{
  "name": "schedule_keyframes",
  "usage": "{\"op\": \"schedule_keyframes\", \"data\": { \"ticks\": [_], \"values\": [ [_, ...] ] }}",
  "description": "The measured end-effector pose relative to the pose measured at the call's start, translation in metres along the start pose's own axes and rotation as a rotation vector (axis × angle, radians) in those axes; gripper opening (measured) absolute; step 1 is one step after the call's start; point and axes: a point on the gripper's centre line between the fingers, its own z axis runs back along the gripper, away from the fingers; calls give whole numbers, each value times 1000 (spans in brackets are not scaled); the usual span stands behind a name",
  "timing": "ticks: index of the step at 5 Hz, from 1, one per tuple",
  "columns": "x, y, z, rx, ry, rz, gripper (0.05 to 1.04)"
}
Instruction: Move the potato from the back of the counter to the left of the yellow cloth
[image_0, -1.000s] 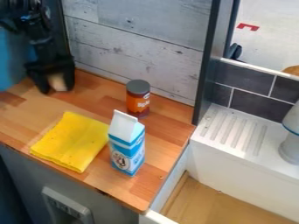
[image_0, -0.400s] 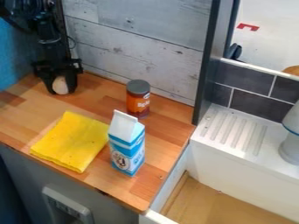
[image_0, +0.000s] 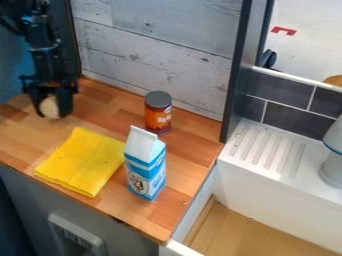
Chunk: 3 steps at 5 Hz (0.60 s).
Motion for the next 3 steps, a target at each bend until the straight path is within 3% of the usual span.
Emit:
{"op": "schedule_keyframes", "data": {
  "ticks": [1, 2, 3],
  "values": [
    [-42, 23, -17, 64, 139, -96, 657],
    [-65, 30, -25, 115, 212, -160, 657],
    [-69, 42, -27, 172, 202, -167, 657]
  ]
}}
